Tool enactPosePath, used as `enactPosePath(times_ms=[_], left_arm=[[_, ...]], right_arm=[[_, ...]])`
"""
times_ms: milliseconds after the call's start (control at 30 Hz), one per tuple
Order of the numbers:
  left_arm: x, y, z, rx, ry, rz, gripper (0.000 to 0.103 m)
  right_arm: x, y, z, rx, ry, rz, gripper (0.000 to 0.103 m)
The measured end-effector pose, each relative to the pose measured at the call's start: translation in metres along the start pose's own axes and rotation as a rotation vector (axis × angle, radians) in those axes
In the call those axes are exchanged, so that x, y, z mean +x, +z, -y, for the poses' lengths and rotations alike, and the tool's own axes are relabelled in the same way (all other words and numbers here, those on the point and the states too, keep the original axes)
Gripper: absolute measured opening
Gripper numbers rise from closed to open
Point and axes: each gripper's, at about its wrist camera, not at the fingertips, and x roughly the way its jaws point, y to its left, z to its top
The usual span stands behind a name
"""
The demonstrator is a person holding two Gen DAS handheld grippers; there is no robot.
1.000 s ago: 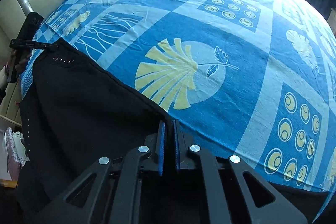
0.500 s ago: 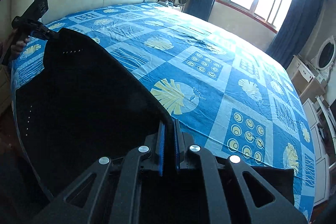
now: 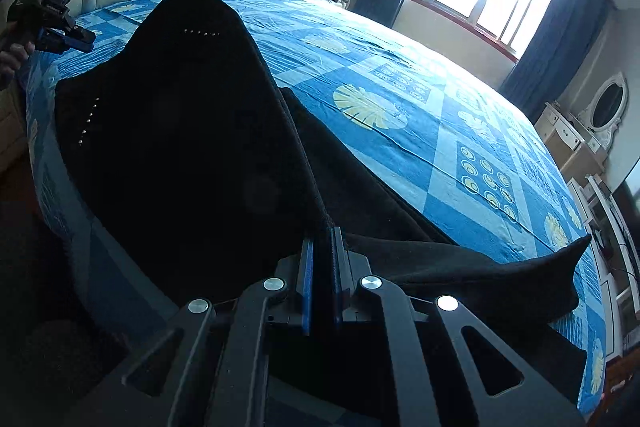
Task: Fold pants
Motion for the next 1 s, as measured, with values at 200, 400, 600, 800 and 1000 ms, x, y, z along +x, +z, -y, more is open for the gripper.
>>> enactPosePath(times_ms=[200,400,600,800,1000], left_arm=[[0.023,-0.003,0.033,0.065,0.043,-0.063,0.028],[0.026,0.047,0.046,0.033,0.008,-0.033,0.060],[0.037,0.117,0.049,0.021,-0.007,-0.056,0.074],[0.063,0.118,0.084,-0.088,-0.042,-0.128,0.074],[0.091,0.131,0.117,-0.148,0.207,-0.200,0.074]], right_arm=[[0.003,-0.021,-0.024,-0.047,-0.016,-0.020,0.008],[0.004,-0.028,-0.030,-0.051,-0.012,-0.020,0.008],[0.005,-0.030,-0.030,-0.042,-0.012,-0.019,0.008],[0.005,-0.033,-0.031,-0.037,-0.019,-0.011,0.009],[0.006,-0.036,-0.032,-0.054,-0.022,-0.001,0.009]])
